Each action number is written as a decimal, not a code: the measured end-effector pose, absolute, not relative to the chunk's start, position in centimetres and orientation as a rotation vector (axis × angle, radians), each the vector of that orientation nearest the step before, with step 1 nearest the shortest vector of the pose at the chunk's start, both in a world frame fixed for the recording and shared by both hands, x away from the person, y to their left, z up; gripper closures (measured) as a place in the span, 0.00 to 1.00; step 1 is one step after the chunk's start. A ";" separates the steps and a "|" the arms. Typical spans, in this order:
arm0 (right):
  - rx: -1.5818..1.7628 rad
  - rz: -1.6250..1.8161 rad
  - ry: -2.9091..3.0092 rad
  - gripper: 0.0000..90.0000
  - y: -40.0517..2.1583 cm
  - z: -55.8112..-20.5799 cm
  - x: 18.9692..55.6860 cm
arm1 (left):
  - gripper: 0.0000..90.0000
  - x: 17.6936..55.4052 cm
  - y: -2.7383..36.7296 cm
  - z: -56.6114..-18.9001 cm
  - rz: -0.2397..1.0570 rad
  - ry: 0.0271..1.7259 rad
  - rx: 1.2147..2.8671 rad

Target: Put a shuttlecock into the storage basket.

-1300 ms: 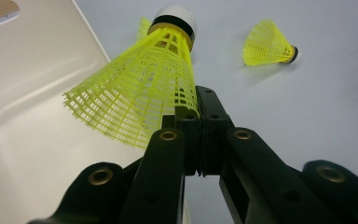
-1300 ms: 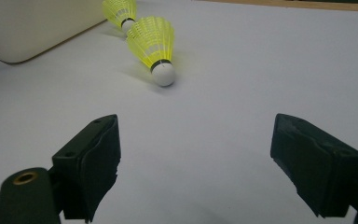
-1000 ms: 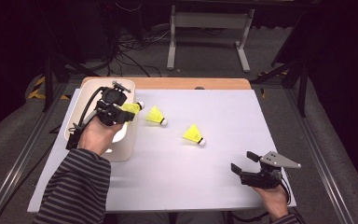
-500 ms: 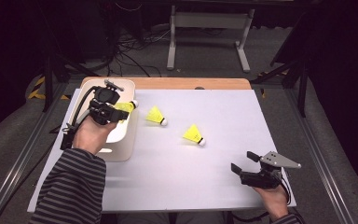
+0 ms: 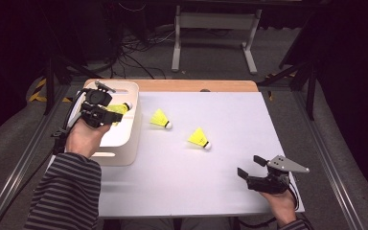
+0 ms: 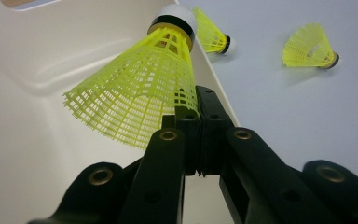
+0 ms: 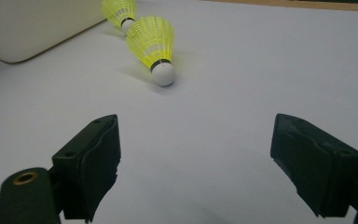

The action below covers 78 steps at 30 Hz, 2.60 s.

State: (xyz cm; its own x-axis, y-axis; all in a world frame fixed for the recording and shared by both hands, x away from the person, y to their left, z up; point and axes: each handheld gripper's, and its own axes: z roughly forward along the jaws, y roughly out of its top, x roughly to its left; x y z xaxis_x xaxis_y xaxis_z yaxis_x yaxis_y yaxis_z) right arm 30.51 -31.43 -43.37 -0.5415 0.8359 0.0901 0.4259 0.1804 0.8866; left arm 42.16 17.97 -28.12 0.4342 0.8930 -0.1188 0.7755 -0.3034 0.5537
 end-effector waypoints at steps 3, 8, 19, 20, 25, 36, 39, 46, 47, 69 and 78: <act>1.188 1.320 2.044 0.18 -31.4 -43.4 30.5 | 0.99 42.4 18.4 -28.4 0.286 1.414 2.145; 1.188 1.320 2.045 0.18 -31.4 -43.4 30.5 | 0.99 42.7 18.7 -28.6 0.289 1.426 2.145; 1.188 1.321 2.044 0.18 -31.5 -43.4 30.5 | 0.99 44.0 19.0 -29.4 0.286 1.466 2.146; 1.187 1.321 2.045 0.18 -31.4 -43.4 30.5 | 0.99 44.0 19.0 -29.5 0.286 1.473 2.146; 1.187 1.322 2.045 0.18 -31.4 -43.4 30.5 | 0.99 44.7 19.0 -29.8 0.286 1.477 2.147; 1.187 1.322 2.048 0.18 -31.4 -43.4 30.5 | 0.99 46.0 19.3 -31.1 0.281 1.512 2.157; 1.188 1.326 2.045 0.18 -31.4 -43.4 30.5 | 0.99 46.5 19.4 -31.4 0.280 1.522 2.162; 1.187 1.326 2.046 0.18 -31.4 -43.4 30.5 | 0.99 47.3 19.1 -32.1 0.272 1.539 2.184; 1.186 1.326 2.046 0.18 -31.4 -43.4 30.5 | 0.98 47.5 19.0 -32.3 0.268 1.544 2.182; 1.184 1.328 2.047 0.18 -31.4 -43.4 30.5 | 0.98 49.1 18.9 -33.6 0.237 1.593 2.194; 1.184 1.325 2.050 0.18 -31.4 -43.4 30.5 | 0.98 49.3 19.0 -34.1 0.222 1.607 2.195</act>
State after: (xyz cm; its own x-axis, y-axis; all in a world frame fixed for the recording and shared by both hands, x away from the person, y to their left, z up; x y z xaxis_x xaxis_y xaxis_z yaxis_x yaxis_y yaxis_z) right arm 30.53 -31.41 -43.39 -0.5458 0.8328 0.0926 0.4267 0.1811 0.8861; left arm 49.31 18.97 -34.07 0.3230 0.9399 -0.1105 0.8749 -0.2520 0.4136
